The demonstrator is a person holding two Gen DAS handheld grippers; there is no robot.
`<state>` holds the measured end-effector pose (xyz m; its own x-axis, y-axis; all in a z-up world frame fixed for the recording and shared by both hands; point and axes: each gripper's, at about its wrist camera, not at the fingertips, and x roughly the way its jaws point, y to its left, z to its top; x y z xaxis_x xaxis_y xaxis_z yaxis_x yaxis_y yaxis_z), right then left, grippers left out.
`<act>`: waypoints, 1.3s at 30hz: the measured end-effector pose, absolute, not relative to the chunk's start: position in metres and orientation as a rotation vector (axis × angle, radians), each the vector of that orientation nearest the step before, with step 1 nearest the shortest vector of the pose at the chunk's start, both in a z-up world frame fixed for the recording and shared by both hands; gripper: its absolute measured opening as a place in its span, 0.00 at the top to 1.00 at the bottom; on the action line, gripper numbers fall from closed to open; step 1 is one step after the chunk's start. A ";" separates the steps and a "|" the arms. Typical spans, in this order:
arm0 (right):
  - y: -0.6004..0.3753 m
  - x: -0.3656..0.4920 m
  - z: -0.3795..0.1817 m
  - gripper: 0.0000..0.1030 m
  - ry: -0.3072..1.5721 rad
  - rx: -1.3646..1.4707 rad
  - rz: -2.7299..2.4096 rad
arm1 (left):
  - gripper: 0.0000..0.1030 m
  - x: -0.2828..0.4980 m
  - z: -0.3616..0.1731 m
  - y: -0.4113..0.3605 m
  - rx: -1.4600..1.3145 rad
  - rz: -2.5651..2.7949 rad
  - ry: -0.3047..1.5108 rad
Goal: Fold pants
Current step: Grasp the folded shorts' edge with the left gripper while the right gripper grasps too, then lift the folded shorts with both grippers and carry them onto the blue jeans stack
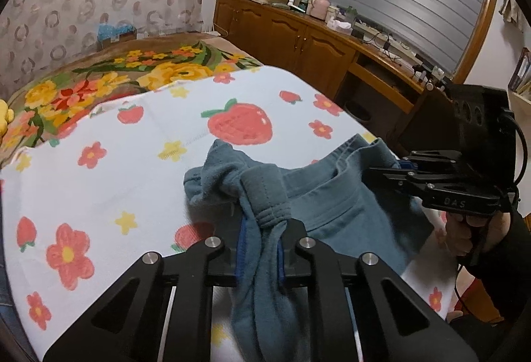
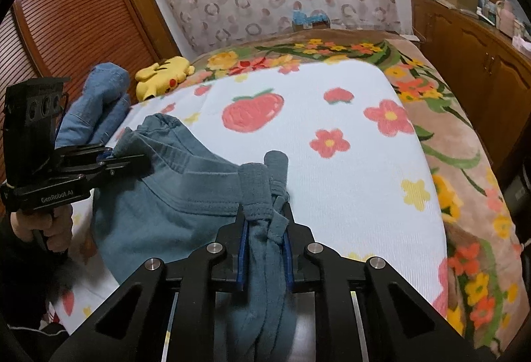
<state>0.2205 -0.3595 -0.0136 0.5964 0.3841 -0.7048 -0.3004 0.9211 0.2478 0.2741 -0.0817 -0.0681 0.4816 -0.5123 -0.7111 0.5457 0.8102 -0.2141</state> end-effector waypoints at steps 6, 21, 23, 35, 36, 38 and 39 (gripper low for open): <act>-0.352 0.217 0.000 0.85 0.792 0.095 0.444 | 0.86 0.260 -0.051 -0.075 0.038 -0.618 0.805; -0.309 0.212 0.040 0.85 0.672 -0.012 0.554 | 0.86 0.217 0.003 -0.015 0.010 -0.437 0.654; -0.297 0.213 0.045 0.85 0.652 -0.034 0.581 | 0.86 0.211 0.008 -0.005 0.006 -0.405 0.642; -0.233 0.236 0.055 0.85 0.601 -0.131 0.717 | 0.86 0.181 0.023 0.069 -0.022 -0.244 0.583; -0.226 0.240 0.056 0.85 0.598 -0.136 0.726 | 0.86 0.180 0.022 0.073 -0.024 -0.234 0.581; -0.217 0.246 0.055 0.85 0.595 -0.149 0.743 | 0.86 0.178 0.022 0.083 -0.031 -0.215 0.576; -0.212 0.250 0.055 0.85 0.592 -0.158 0.753 | 0.86 0.176 0.022 0.090 -0.039 -0.205 0.573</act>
